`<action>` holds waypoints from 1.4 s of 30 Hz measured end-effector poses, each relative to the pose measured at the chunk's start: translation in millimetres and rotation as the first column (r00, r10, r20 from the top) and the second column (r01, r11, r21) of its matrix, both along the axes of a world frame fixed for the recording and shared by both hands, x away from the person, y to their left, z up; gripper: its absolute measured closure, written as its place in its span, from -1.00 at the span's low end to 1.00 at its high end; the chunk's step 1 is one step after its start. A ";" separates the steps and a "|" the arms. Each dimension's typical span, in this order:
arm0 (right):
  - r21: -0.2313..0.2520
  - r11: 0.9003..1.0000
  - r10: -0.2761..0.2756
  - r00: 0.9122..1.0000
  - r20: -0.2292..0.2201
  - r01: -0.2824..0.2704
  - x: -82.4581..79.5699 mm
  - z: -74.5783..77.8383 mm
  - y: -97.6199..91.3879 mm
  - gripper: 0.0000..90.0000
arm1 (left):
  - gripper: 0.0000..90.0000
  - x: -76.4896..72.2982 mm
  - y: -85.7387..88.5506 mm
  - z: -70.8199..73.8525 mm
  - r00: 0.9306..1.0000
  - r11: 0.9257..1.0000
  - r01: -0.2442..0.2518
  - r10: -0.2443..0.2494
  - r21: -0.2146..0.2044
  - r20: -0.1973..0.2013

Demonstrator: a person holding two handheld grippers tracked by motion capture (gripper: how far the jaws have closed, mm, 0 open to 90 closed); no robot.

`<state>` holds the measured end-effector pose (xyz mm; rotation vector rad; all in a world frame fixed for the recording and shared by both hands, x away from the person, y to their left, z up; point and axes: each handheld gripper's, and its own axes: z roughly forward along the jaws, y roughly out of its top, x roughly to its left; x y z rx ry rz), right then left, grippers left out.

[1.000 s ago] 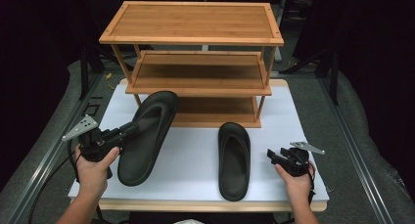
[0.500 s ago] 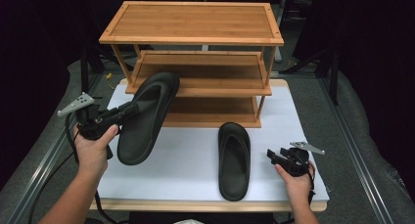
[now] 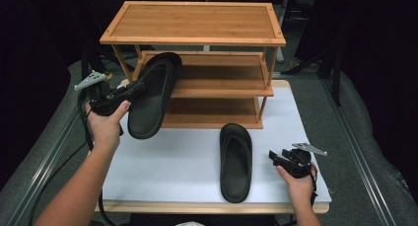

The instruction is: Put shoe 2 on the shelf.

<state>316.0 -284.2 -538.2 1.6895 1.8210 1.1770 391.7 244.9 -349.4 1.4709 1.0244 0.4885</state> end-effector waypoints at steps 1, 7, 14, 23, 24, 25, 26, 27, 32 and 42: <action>0.001 1.000 0.001 1.000 0.000 -0.001 0.0 -0.1 -0.1 -0.11 | 0.59 5.3 -2.0 0.7 1.000 1.000 -0.011 0.011 -0.001 0.007; 0.009 1.000 0.003 1.000 0.005 -0.003 0.1 -0.3 -0.9 -0.11 | 0.59 28.9 -11.8 2.2 0.998 0.999 -0.052 0.052 -0.017 0.024; 0.021 1.000 0.004 1.000 0.006 -0.004 -0.6 -0.4 -1.8 -0.11 | 0.58 47.4 -21.5 1.2 0.994 0.996 -0.091 0.091 0.001 0.056; 0.039 0.999 0.008 1.000 0.007 -0.008 -0.4 -1.4 -0.7 -0.11 | 0.58 68.0 -22.1 -3.7 0.986 0.988 -0.155 0.156 -0.024 0.066; 0.041 0.999 0.008 1.000 0.007 -0.008 -0.6 -1.3 -0.7 -0.11 | 0.58 70.0 -22.7 -4.3 0.984 0.987 -0.162 0.163 -0.022 0.066; 0.040 0.999 0.007 1.000 0.006 -0.008 -0.7 -1.4 -0.9 -0.11 | 0.58 71.8 -23.2 -4.8 0.984 0.986 -0.166 0.167 -0.019 0.070; 0.041 0.999 0.012 1.000 -0.001 -0.012 -0.8 -1.2 -1.3 -0.11 | 0.58 73.8 -23.9 -5.3 0.983 0.985 -0.170 0.171 -0.017 0.071; 0.042 0.999 0.010 1.000 -0.002 -0.010 -0.7 -1.3 -1.4 -0.11 | 0.58 75.8 -24.6 -5.8 0.983 0.985 -0.170 0.171 -0.018 0.070; 0.049 0.999 0.011 1.000 -0.007 -0.010 -0.9 -1.9 -1.6 -0.11 | 0.58 85.6 -33.3 -6.0 0.981 0.983 -0.182 0.182 -0.001 0.070; 0.063 0.998 0.010 1.000 0.004 -0.010 -2.2 -2.2 -2.4 -0.11 | 0.58 103.4 -51.5 -6.3 0.980 0.982 -0.190 0.189 0.022 0.058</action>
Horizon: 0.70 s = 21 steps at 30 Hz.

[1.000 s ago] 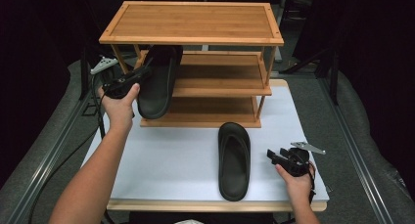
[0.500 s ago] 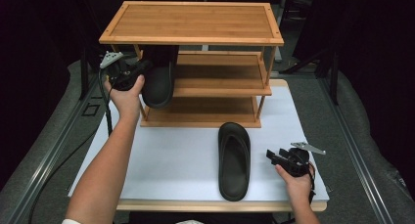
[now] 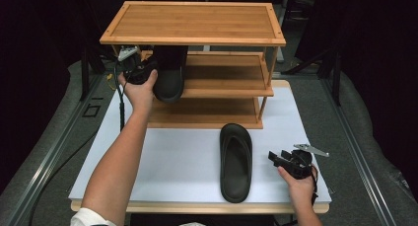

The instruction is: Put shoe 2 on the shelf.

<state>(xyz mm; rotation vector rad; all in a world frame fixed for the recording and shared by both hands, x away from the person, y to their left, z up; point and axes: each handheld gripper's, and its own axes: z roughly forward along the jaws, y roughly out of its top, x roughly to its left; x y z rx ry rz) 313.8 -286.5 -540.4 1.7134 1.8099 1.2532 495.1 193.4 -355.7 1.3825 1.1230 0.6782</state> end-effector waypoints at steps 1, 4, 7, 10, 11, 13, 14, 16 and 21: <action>0.001 1.000 0.000 1.000 0.000 0.000 -0.2 0.0 -0.1 -0.11 | 0.58 2.4 -2.6 0.3 1.000 1.000 -0.015 0.015 0.001 0.000; 0.001 1.000 0.000 1.000 -0.001 0.000 -0.9 0.0 -0.6 -0.11 | 0.57 8.8 -3.7 -2.0 1.000 1.000 -0.019 0.019 0.001 -0.015; -0.001 1.000 0.000 1.000 -0.001 0.000 -1.6 0.0 -0.8 -0.11 | 0.57 15.3 -4.7 -5.2 0.999 1.000 -0.024 0.024 0.006 -0.044; -0.001 1.000 0.001 1.000 0.000 -0.001 -2.4 0.2 -0.4 -0.11 | 0.57 18.6 -6.9 -6.9 0.998 0.999 -0.037 0.038 0.033 -0.058; -0.001 1.000 0.003 1.000 -0.009 -0.003 -2.7 0.3 -0.6 -0.11 | 0.57 19.5 -7.4 -7.6 0.997 0.999 -0.039 0.041 0.033 -0.066; -0.002 1.000 0.000 1.000 -0.009 0.000 -2.6 -0.3 -1.0 -0.11 | 0.57 20.6 -8.5 -8.8 0.995 0.998 -0.048 0.052 0.049 -0.082; -0.001 1.000 -0.001 1.000 -0.009 0.001 -2.6 -0.3 -1.0 -0.11 | 0.57 20.8 -8.5 -9.4 0.995 0.998 -0.050 0.054 0.050 -0.087; -0.003 1.000 0.003 1.000 -0.009 -0.003 -2.9 -0.4 -0.6 -0.11 | 0.56 22.7 -8.3 -11.2 0.994 0.998 -0.047 0.052 0.053 -0.101; -0.034 0.999 0.001 1.000 -0.002 -0.001 -4.1 0.2 1.4 -0.11 | 0.47 24.6 -6.7 -13.5 0.991 0.998 -0.050 0.053 0.031 -0.120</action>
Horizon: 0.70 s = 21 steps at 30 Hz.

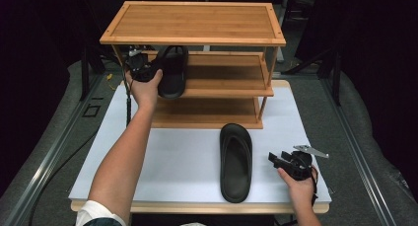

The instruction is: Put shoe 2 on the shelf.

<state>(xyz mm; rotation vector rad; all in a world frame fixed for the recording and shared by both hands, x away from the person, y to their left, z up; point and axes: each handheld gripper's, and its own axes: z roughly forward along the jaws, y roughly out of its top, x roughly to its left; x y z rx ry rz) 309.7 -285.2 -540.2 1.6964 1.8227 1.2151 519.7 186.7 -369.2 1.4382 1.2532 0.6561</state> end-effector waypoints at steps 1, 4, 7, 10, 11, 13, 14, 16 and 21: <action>-0.013 1.000 0.001 1.000 0.009 0.000 0.0 0.1 1.0 -0.11 | 0.42 -0.9 0.8 0.0 1.000 1.000 0.000 0.000 -0.008 0.007; -0.049 0.999 0.008 1.000 0.016 -0.007 -1.0 2.7 4.6 -0.11 | 0.30 -3.8 0.3 2.0 1.000 1.000 -0.003 0.003 -0.007 0.027; -0.068 0.997 0.023 0.999 0.034 -0.021 -0.7 3.8 9.0 -0.11 | 0.23 -8.1 -0.1 3.4 0.999 1.000 0.004 -0.004 0.002 0.036; -0.082 0.996 0.031 0.999 0.043 -0.028 -0.3 4.8 12.6 -0.11 | 0.16 -15.8 0.4 4.6 0.999 0.998 0.034 -0.036 0.050 0.039; -0.089 0.995 0.036 0.998 0.047 -0.032 0.0 5.3 13.6 -0.12 | 0.15 -18.9 0.2 5.0 0.998 0.997 0.037 -0.041 0.069 0.050; -0.102 0.994 0.042 0.997 0.060 -0.035 0.0 7.0 16.9 -0.13 | 0.11 -26.6 1.3 6.5 0.996 0.994 0.041 -0.048 0.099 0.074; -0.110 0.993 0.051 0.997 0.064 -0.043 -0.9 8.7 18.6 -0.14 | 0.09 -31.1 2.7 7.2 0.995 0.993 0.048 -0.057 0.112 0.079; -0.130 0.990 0.061 0.994 0.092 -0.049 -3.4 11.4 23.4 -0.15 | 0.05 -40.7 4.5 8.2 0.992 0.992 0.056 -0.068 0.112 0.105; -0.164 0.984 0.083 0.988 0.127 -0.062 -7.4 17.0 32.9 -0.18 | 0.00 -71.2 7.6 11.0 0.980 0.989 0.117 -0.130 0.090 0.148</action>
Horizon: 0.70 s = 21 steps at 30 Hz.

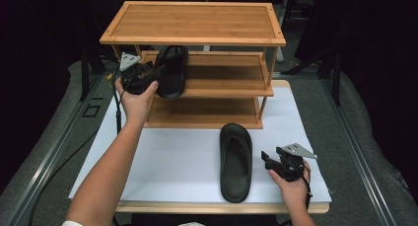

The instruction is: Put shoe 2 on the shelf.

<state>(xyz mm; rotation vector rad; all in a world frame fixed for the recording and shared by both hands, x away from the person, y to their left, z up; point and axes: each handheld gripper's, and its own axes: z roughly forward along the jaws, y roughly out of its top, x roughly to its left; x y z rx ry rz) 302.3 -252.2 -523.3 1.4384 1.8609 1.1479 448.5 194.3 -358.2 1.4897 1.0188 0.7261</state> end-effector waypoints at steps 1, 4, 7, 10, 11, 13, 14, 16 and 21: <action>0.000 1.000 0.015 1.000 -0.010 -0.015 -0.6 1.3 1.6 -0.18 | 0.00 -4.4 0.2 -0.8 1.000 1.000 0.010 -0.010 -0.009 0.010; 0.011 0.999 0.035 0.999 0.010 -0.035 -2.1 2.0 6.8 -0.18 | -0.01 -23.6 4.3 -3.1 0.998 0.998 0.058 -0.058 -0.006 0.010; 0.021 0.998 0.059 0.998 0.007 -0.059 -4.4 4.9 11.5 -0.19 | -0.01 -41.1 9.3 -10.0 0.996 0.996 0.087 -0.087 -0.020 0.018; 0.029 0.996 0.081 0.997 0.010 -0.082 -7.5 8.3 16.9 -0.19 | -0.03 -56.6 13.4 -17.7 0.996 0.996 0.094 -0.094 0.008 -0.003; 0.031 0.996 0.089 0.996 0.010 -0.089 -8.2 9.1 18.7 -0.19 | -0.03 -62.0 15.9 -20.3 0.996 0.996 0.092 -0.092 0.001 -0.007; 0.037 0.994 0.102 0.995 0.013 -0.103 -9.2 10.2 22.5 -0.16 | -0.03 -69.2 20.1 -24.8 0.996 0.995 0.091 -0.092 -0.027 -0.008; 0.028 0.993 0.111 0.994 -0.001 -0.111 -10.4 11.5 23.3 -0.13 | -0.03 -73.3 22.6 -27.2 0.996 0.996 0.091 -0.092 -0.024 -0.016; 0.012 0.993 0.121 0.993 0.015 -0.121 -10.9 10.9 27.2 -0.07 | -0.03 -79.8 26.3 -31.2 0.995 0.995 0.097 -0.097 -0.019 -0.020; 0.004 0.986 0.164 0.986 0.004 -0.164 -14.6 11.0 35.0 0.14 | -0.02 -92.9 35.7 -41.3 0.995 0.994 0.103 -0.103 -0.028 -0.009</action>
